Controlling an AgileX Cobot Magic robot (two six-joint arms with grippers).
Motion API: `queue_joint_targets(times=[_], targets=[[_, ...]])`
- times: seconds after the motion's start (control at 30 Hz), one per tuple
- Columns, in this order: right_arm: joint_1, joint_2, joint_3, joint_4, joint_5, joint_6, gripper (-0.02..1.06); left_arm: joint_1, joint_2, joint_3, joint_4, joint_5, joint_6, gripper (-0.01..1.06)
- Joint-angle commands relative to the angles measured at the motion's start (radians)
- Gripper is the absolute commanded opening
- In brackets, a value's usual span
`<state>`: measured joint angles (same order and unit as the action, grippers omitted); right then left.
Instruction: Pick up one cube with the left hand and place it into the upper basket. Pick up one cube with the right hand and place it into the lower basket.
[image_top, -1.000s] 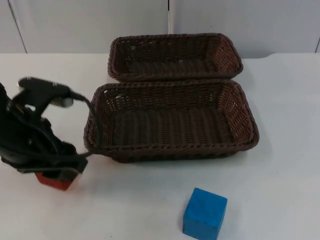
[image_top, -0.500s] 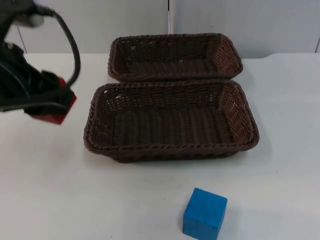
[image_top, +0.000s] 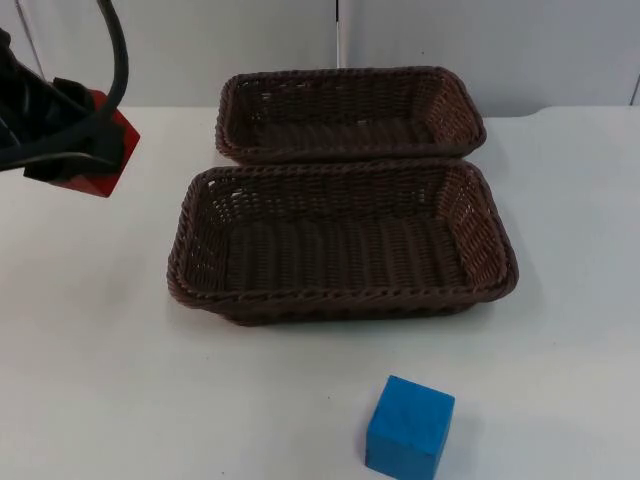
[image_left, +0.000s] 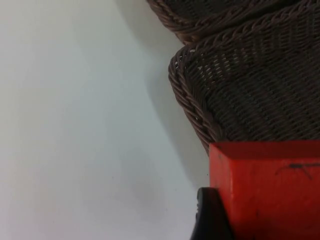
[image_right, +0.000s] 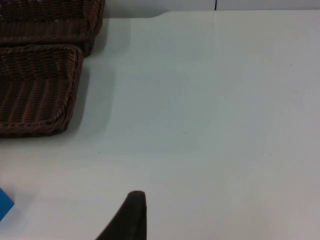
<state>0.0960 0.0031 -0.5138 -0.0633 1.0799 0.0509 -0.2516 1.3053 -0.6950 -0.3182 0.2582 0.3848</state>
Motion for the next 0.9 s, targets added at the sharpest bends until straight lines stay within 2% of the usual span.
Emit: queue_joint_targets(times=[0.0,0.63,0.77,0.87], targets=[[-0.006,-0.003,-0.002,0.002,0.0,0.0,1.05,-0.004,-0.009,0.0,-0.014,-0.002,-0.009,0.0],[-0.006,-0.003,-0.002,0.002,0.0,0.0,1.05,-0.004,-0.009,0.0,-0.02,-0.032,-0.009,0.0],[-0.006,-0.003,-0.002,0.002,0.0,0.0,1.05,-0.004,-0.002,-0.03,-0.037,-0.02,-0.009,0.0],[-0.006,-0.003,-0.002,0.002,0.0,0.0,1.05,-0.004,0.03,-0.097,-0.039,-0.003,-0.009,0.0]])
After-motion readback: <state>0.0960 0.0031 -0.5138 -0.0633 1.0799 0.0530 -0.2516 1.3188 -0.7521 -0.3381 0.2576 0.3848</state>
